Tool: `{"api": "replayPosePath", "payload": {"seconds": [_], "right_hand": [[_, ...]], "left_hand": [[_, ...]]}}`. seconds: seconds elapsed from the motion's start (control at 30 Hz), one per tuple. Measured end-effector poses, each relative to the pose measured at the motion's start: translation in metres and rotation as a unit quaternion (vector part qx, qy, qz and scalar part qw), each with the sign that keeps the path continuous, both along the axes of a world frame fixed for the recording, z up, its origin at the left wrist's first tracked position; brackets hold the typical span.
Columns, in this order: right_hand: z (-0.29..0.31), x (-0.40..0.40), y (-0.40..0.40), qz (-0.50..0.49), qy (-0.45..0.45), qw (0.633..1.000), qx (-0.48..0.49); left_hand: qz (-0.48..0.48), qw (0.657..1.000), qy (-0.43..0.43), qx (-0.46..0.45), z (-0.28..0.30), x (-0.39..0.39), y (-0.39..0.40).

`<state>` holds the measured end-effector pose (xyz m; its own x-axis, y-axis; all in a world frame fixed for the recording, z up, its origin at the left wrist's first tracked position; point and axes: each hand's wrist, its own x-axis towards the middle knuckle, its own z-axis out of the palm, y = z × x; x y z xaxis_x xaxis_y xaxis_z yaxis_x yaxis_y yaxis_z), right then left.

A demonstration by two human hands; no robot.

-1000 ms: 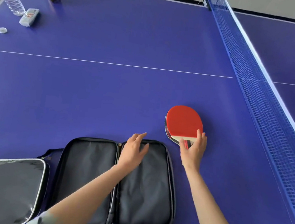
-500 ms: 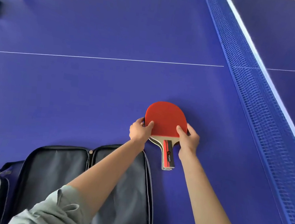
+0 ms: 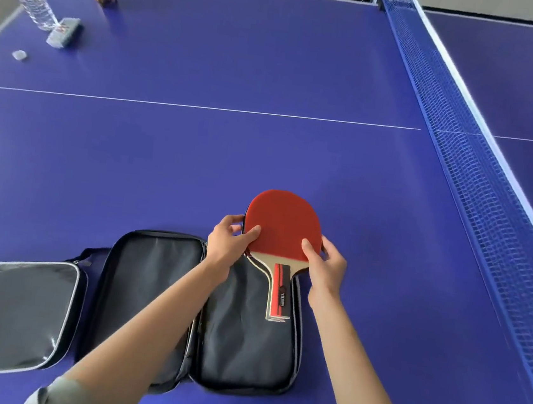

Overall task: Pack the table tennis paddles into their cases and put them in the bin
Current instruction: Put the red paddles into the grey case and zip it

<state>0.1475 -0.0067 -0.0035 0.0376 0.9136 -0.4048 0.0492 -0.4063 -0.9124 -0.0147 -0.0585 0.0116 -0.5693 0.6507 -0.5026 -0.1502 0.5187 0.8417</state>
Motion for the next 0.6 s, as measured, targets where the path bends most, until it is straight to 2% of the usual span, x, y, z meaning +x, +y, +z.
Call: {"api": "replayPosePath", "payload": {"seconds": [0.2,0.5,0.6], "right_hand": [[-0.005,-0.005,-0.066,0.022,-0.039,0.999,0.013],[-0.01,-0.007,-0.096,0.057,-0.127,0.99,0.018],[-0.009,-0.008,-0.097,0.06,-0.146,0.987,0.01]], "left_hand": [[0.017,0.999,-0.012,-0.024,-0.016,-0.005,-0.074],[-0.039,0.987,0.127,-0.093,-0.029,0.005,-0.1],[-0.058,0.984,0.13,-0.11,-0.032,0.007,-0.104]]}}
